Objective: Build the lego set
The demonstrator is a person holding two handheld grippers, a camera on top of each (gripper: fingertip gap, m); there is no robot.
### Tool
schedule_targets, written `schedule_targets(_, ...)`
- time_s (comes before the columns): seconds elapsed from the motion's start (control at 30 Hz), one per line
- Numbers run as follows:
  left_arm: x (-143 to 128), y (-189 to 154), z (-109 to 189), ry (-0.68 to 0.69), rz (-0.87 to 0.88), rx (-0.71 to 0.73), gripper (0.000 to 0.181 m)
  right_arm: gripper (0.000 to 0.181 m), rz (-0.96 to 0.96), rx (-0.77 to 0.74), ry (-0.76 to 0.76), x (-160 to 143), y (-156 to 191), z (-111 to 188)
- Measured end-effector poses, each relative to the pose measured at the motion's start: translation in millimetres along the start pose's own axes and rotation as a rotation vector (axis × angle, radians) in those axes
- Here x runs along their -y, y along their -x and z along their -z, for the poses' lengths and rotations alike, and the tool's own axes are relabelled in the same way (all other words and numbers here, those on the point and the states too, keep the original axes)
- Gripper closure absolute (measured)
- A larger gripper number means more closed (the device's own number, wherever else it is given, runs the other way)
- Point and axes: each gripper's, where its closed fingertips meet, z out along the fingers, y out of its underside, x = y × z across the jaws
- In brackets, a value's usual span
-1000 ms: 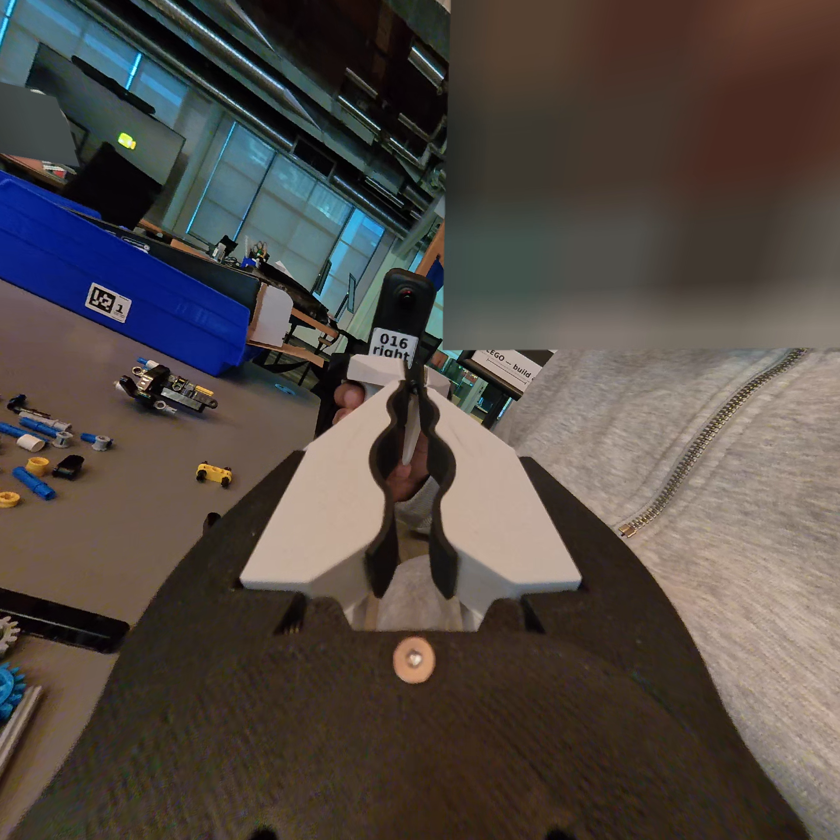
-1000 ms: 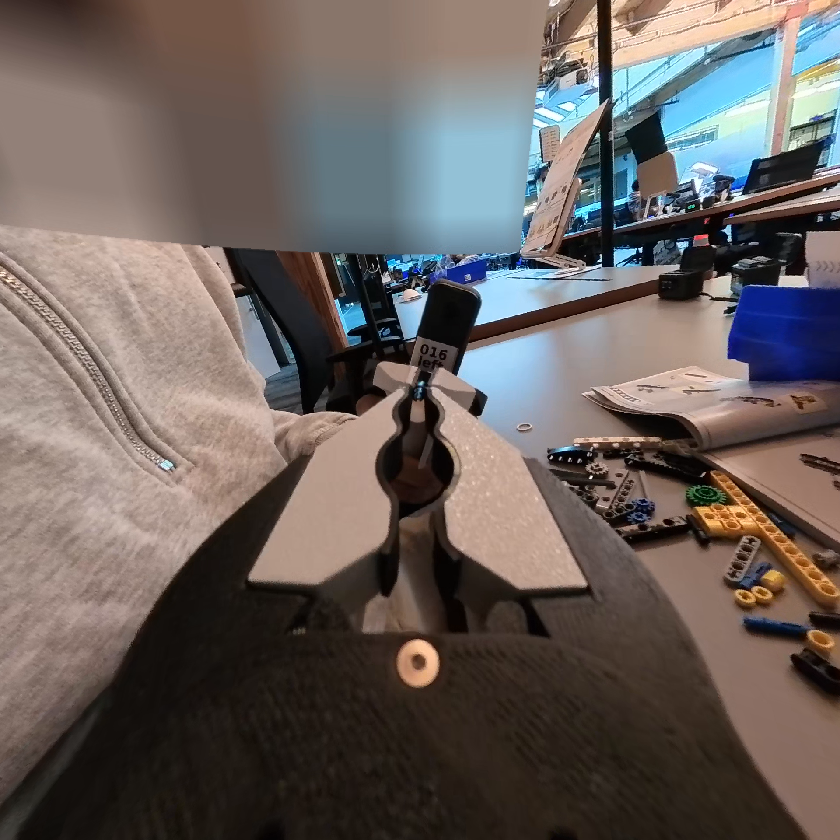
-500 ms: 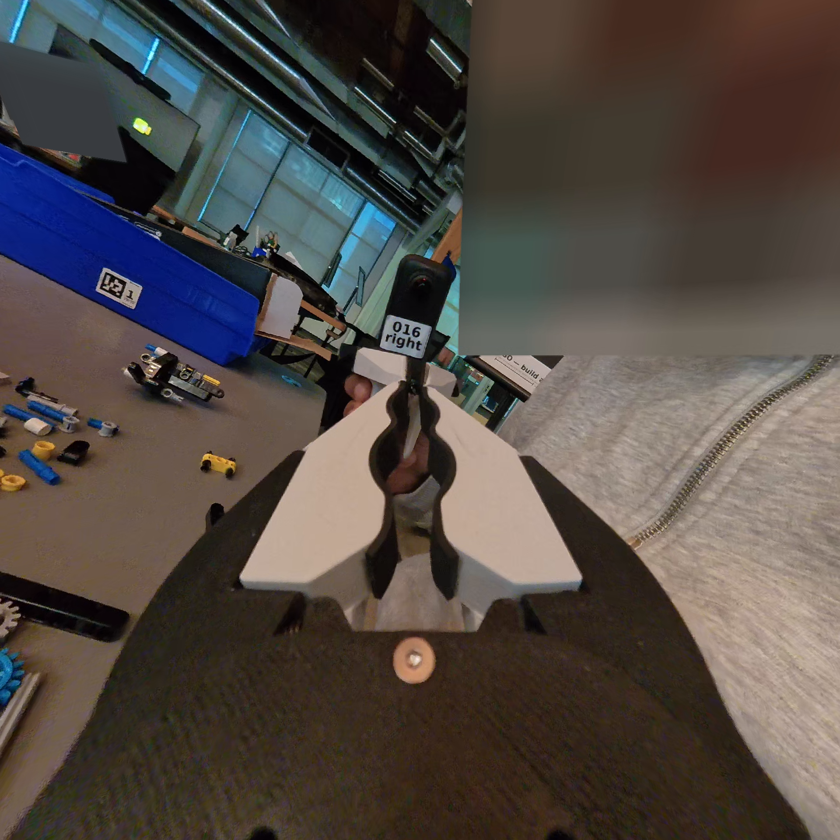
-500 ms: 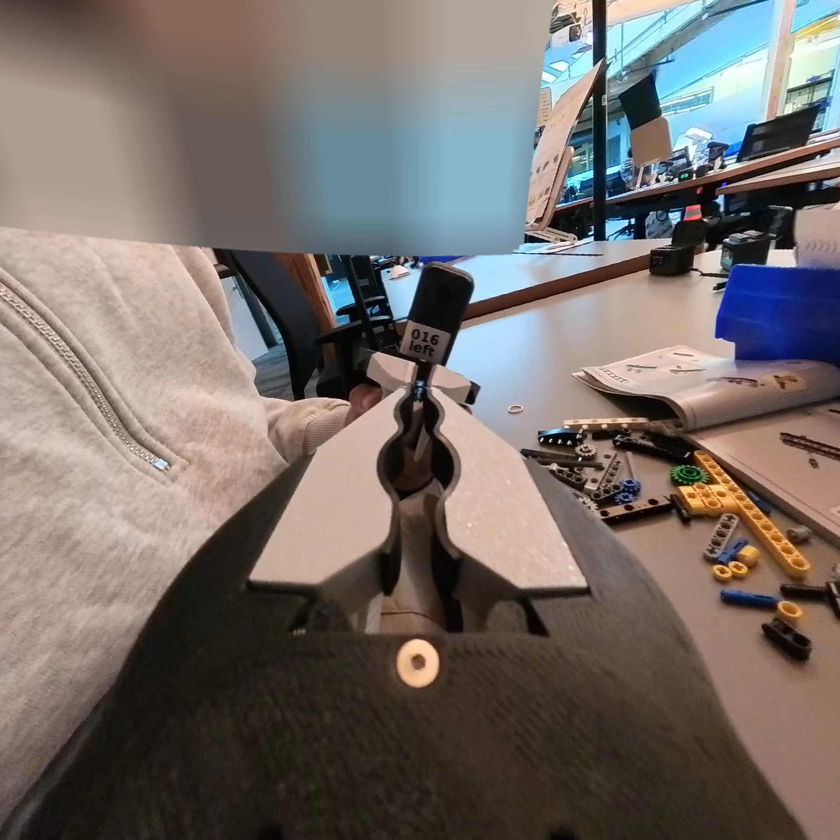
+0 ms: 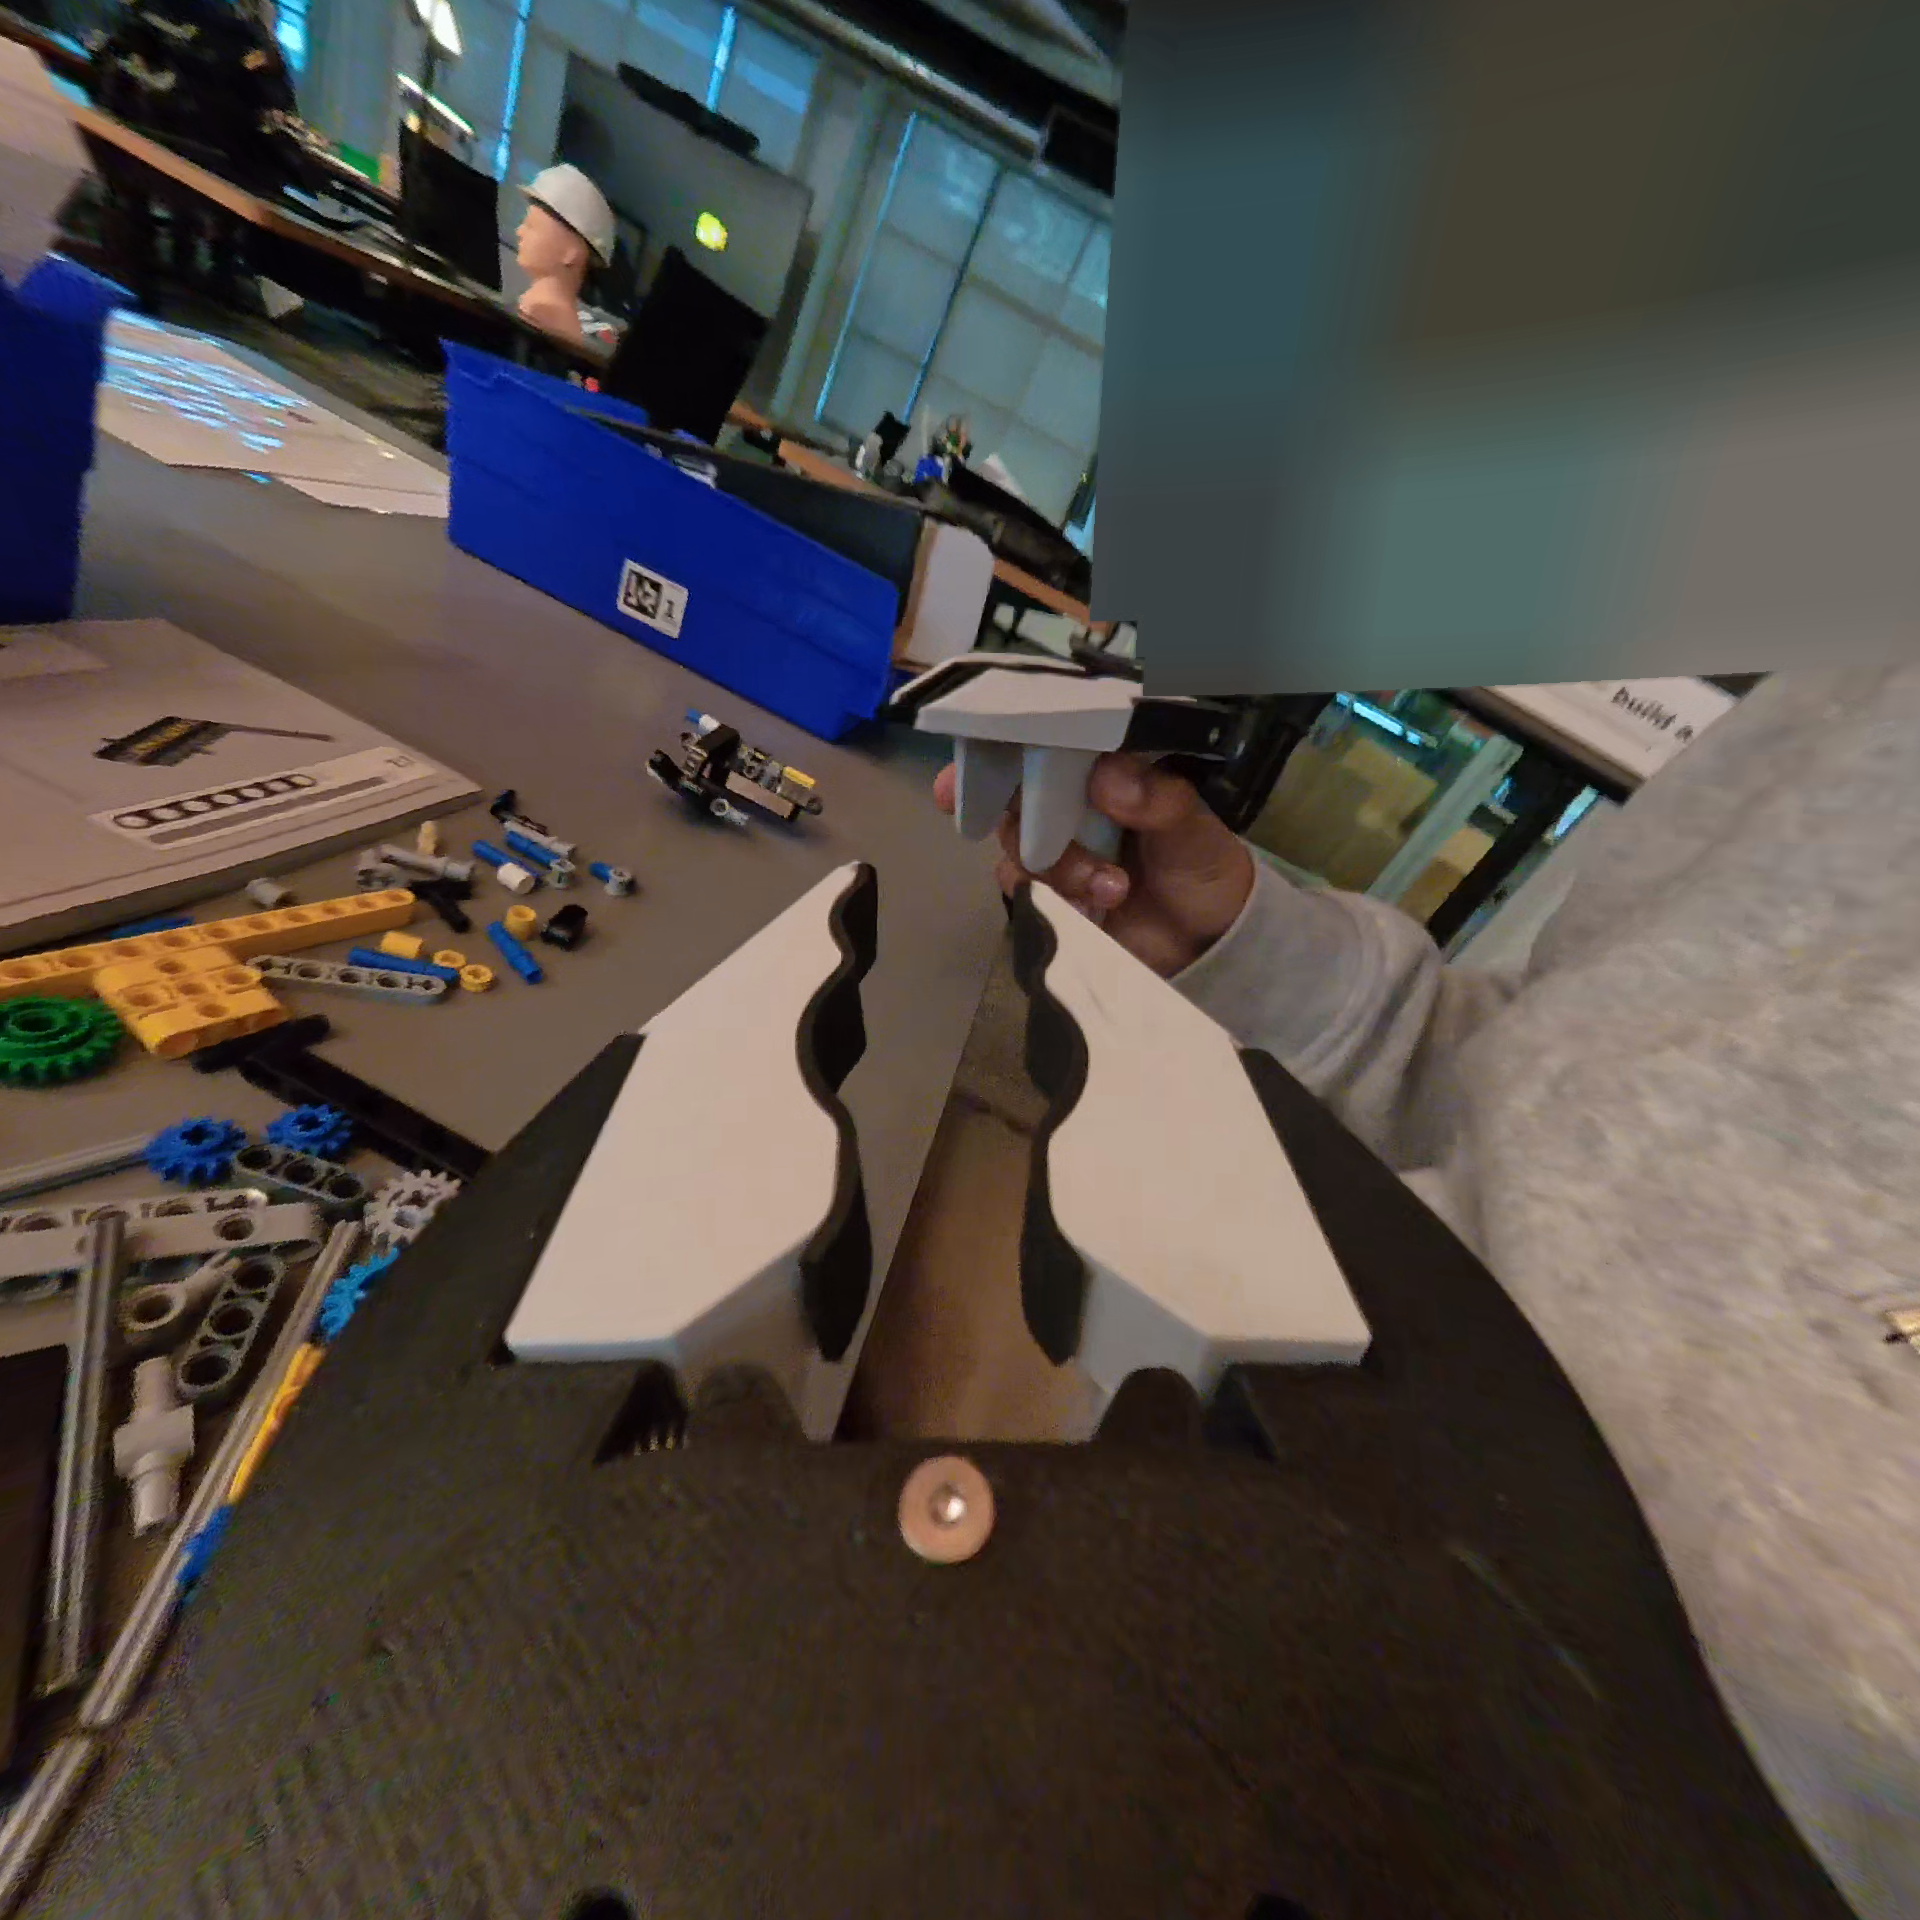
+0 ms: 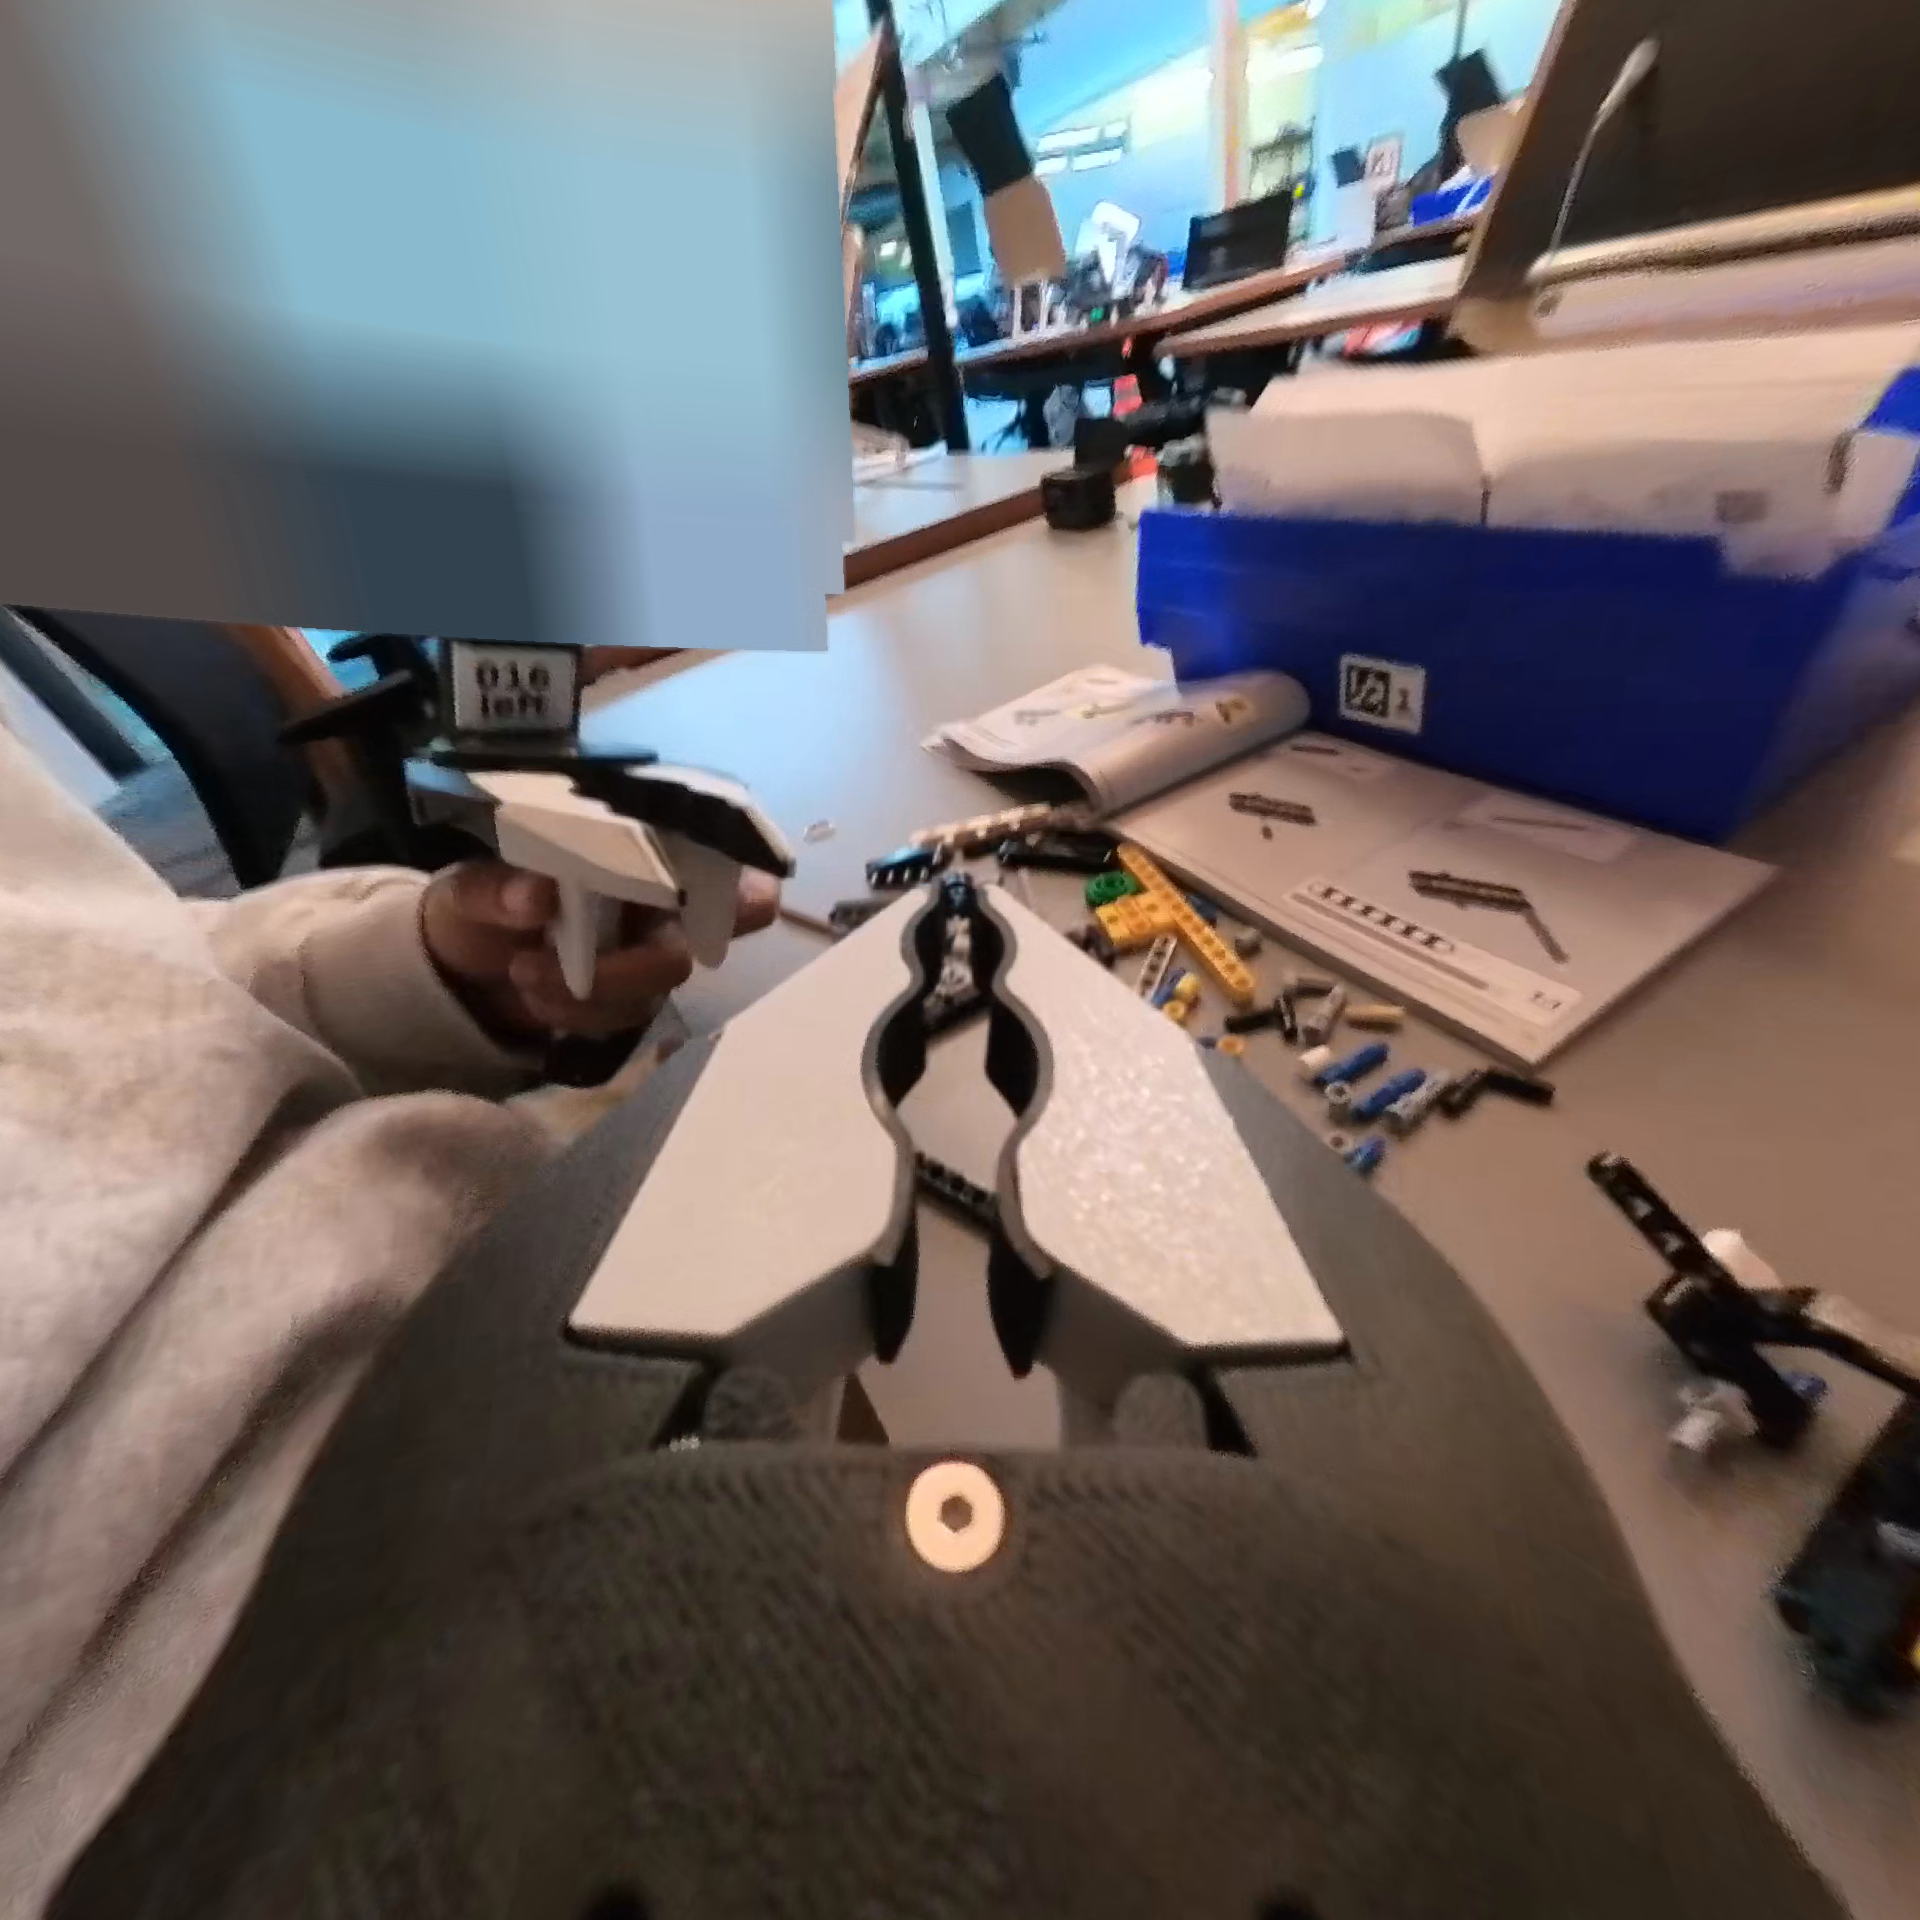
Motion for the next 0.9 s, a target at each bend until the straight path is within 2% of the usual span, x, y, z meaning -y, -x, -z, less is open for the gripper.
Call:
schedule_targets(0.2, -21.6, -2.2, -9.4, 0.115, -0.104, 0.022, 0.146, 0.179, -0.002, 0.121, 0.033, -22.2, 16.2, -16.9)
schedule_targets(0.37, -29.9, 3.6, -11.0, 0.165, -0.155, 0.07, 0.137, 0.179, 0.036, 0.137, 0.074, -33.5, 20.4, -22.9)
schedule_targets(0.63, -30.4, 5.5, -11.7, 0.156, -0.136, 0.082, 0.132, 0.179, 0.036, 0.131, 0.063, -32.6, 19.3, -23.6)
schedule_targets(0.77, -25.2, 10.5, -9.6, 0.132, -0.094, 0.097, 0.133, 0.179, 0.074, 0.02, 0.054, -22.2, 4.7, -15.8)
schedule_targets(0.9, -20.2, 21.2, -3.8, 0.126, -0.075, 0.142, 0.134, 0.18, -0.067, -0.015, -0.047, -6.8, 5.1, -10.4)
